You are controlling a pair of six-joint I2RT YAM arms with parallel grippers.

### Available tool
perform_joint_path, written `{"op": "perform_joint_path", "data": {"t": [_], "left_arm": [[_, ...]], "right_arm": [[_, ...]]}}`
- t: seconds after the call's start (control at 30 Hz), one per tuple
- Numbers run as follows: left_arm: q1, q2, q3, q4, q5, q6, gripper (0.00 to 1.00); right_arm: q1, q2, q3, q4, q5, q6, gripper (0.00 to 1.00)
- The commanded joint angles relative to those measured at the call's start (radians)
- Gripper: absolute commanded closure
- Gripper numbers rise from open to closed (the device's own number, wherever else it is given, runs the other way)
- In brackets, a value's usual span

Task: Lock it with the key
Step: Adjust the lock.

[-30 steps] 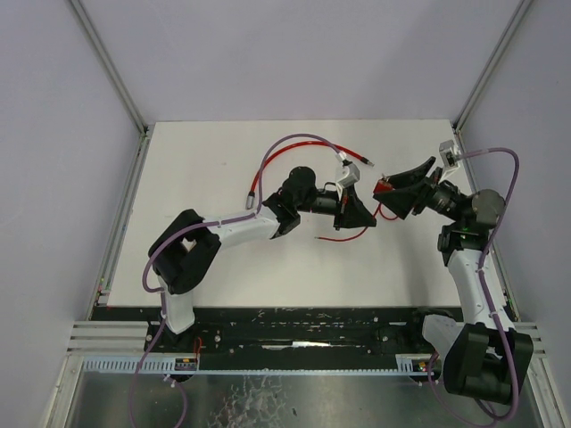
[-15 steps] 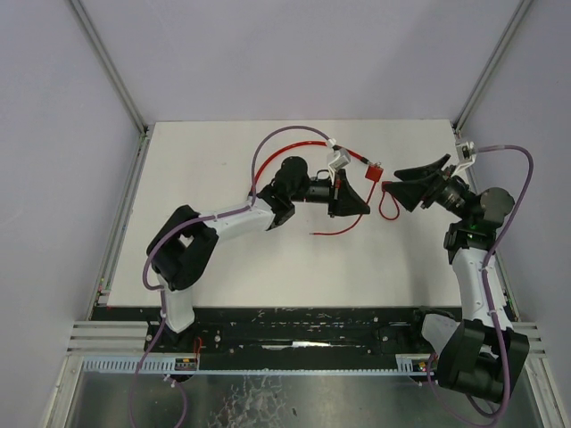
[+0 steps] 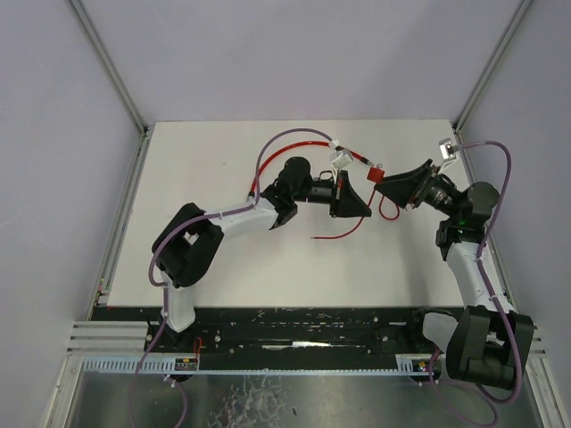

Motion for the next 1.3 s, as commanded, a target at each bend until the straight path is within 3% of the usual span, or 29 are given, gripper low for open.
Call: {"op": "perform_joint_path", "data": {"t": [0.0, 0.2, 0.77, 1.27], "left_arm": [[-0.005, 0.012, 0.05, 0.077, 0.03, -0.027, 1.0], [-0.021, 0.024, 0.062, 0.071, 0.044, -0.019, 1.0], [-0.048, 0.045, 0.126, -0.102, 0.043, 0.091, 1.0], [-0.048, 0.039, 0.134, -0.154, 0.019, 0.13, 1.0]], "right_arm": [[0.02, 0.006, -0.003, 0.019, 0.038, -0.011, 0.29], [0.027, 0.015, -0.006, 0.046, 0.053, 0.012, 0.39], [0.017, -0.029, -0.002, -0.004, 0.109, -0.033, 0.51], [0.007, -0.026, 0.004, -0.026, 0.103, -0.047, 0.66]]}}
